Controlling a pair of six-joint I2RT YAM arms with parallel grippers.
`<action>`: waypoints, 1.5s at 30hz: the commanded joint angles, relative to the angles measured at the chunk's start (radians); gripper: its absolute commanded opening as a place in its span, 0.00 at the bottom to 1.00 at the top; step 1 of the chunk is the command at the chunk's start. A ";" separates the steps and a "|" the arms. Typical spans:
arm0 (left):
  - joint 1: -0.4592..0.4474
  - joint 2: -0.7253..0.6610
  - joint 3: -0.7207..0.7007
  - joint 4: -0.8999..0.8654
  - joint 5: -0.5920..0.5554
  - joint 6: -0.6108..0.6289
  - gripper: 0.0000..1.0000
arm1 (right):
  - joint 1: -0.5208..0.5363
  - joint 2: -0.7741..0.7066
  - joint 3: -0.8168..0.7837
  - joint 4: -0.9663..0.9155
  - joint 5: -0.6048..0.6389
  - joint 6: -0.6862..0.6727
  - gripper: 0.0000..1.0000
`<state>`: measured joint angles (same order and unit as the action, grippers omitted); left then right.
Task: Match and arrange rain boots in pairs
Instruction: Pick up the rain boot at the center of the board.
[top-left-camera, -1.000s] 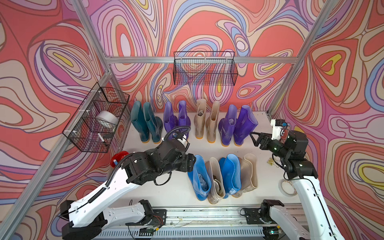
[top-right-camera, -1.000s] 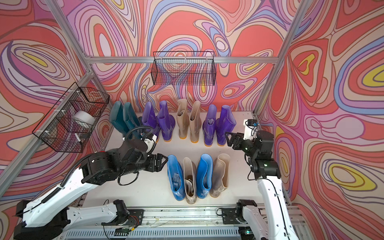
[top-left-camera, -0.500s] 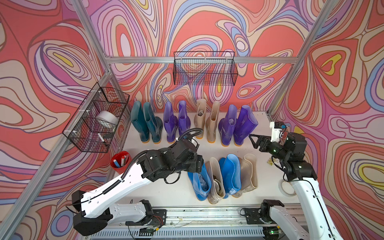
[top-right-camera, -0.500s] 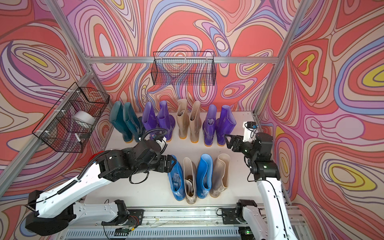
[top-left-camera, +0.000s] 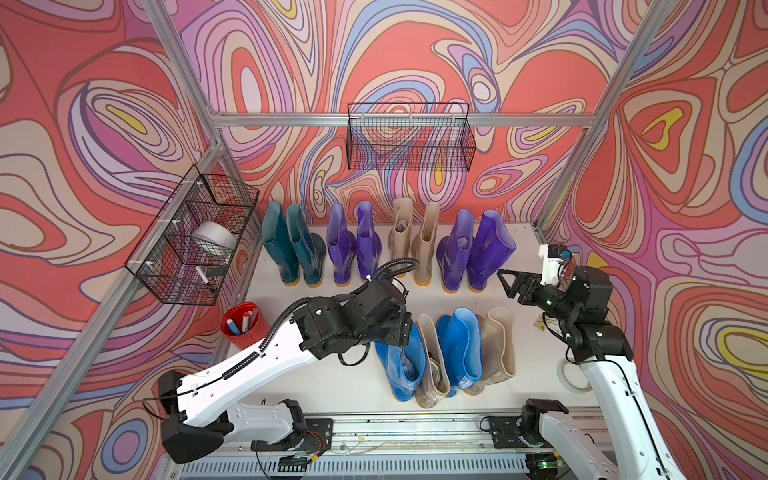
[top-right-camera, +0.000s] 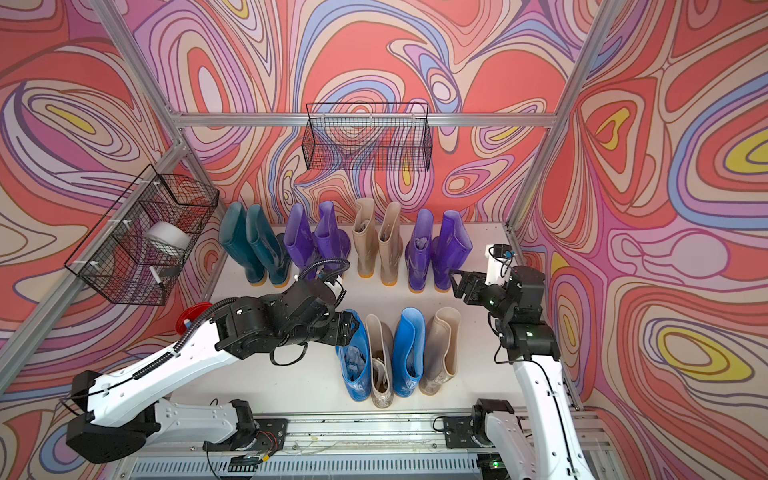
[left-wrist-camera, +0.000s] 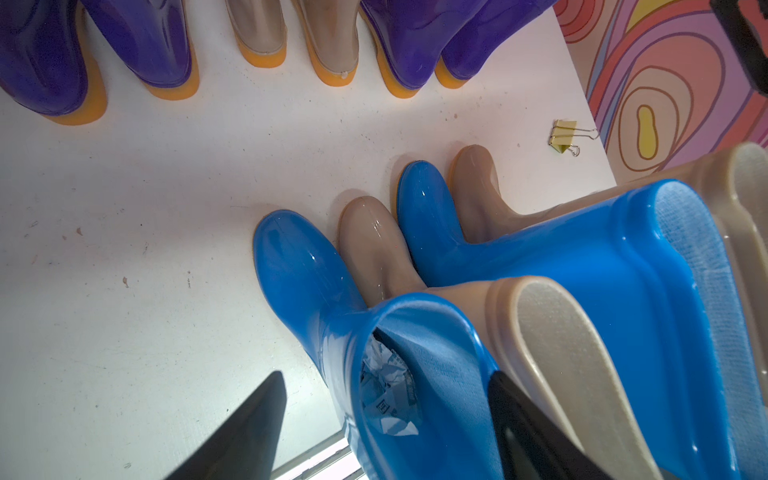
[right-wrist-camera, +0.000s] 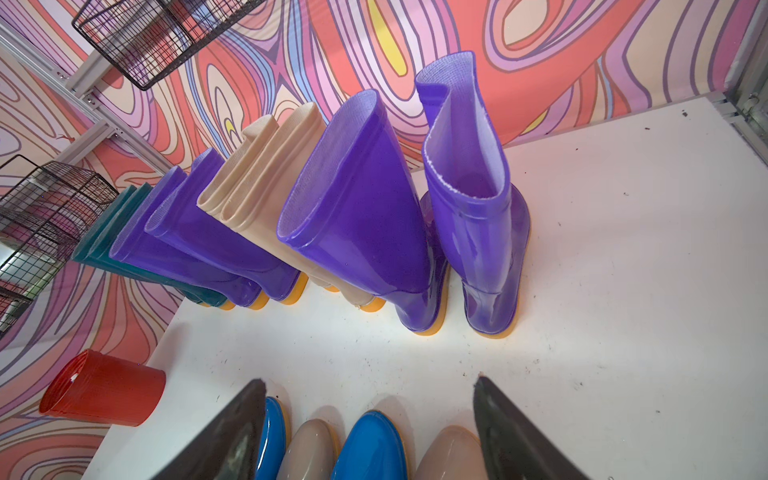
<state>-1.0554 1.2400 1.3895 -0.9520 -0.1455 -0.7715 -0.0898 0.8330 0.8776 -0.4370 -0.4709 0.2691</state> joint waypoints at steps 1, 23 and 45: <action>-0.010 -0.015 0.006 -0.015 0.012 -0.012 0.81 | 0.005 -0.018 -0.011 -0.011 0.007 -0.014 0.80; -0.012 0.032 0.034 -0.043 -0.052 -0.003 0.74 | 0.005 -0.029 -0.023 -0.007 0.001 -0.016 0.80; 0.077 -0.002 0.066 0.006 -0.144 0.153 0.00 | 0.005 -0.051 -0.005 -0.036 0.003 -0.013 0.79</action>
<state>-1.0161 1.2770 1.4090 -0.9546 -0.2298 -0.6708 -0.0898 0.7879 0.8635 -0.4660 -0.4706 0.2630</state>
